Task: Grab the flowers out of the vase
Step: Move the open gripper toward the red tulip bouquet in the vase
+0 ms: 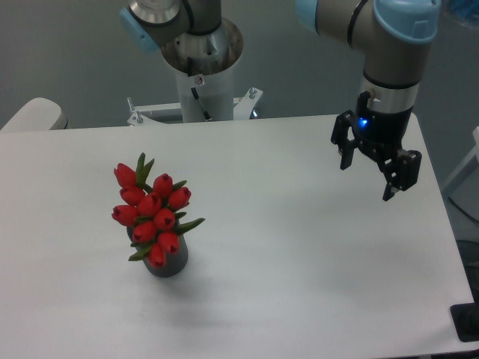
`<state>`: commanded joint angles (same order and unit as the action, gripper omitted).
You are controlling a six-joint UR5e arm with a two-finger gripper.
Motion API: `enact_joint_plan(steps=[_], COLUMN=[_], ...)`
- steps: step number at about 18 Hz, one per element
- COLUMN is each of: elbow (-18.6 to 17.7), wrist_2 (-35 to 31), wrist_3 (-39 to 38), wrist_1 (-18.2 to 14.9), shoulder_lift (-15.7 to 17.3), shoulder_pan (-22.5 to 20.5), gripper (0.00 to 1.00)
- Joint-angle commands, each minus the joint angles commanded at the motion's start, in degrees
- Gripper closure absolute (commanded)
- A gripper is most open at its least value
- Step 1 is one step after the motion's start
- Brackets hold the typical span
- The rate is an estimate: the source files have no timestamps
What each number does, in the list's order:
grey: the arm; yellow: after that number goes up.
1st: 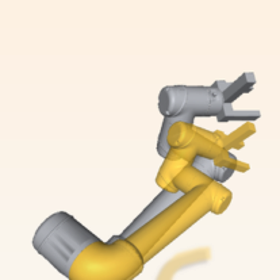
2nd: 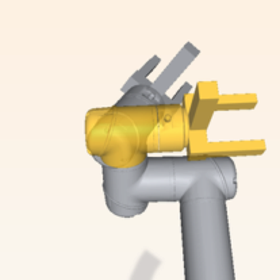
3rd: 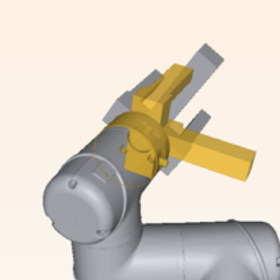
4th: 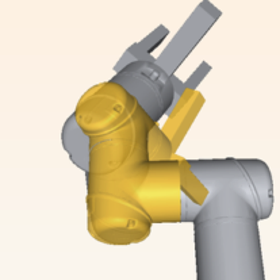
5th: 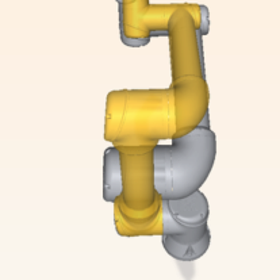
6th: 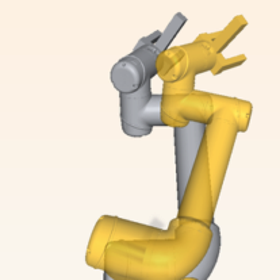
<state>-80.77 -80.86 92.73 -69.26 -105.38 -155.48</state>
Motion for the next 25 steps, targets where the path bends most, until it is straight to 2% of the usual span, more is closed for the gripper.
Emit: enact_joint_plan(steps=[8,13,17,19,22,25], elbow=[-1.7,-2.6,-6.5,-9.4,-15.3,-19.8], wrist_2=[0.6,2.1,3.4,8.4,19.4,26.4], wrist_3=[-0.4,-4.4,-8.1,-9.8,-10.3,-10.5], wrist_1=[0.3,0.1,0.4,0.8,1.0,0.9], shoulder_lift=[0.4,0.8,2.0,3.9,5.7,7.6], shoulder_pan=[1.6,3.8,6.1,5.9,4.7,3.5], gripper=[0.00,0.00,0.00,0.00,0.00,0.00])
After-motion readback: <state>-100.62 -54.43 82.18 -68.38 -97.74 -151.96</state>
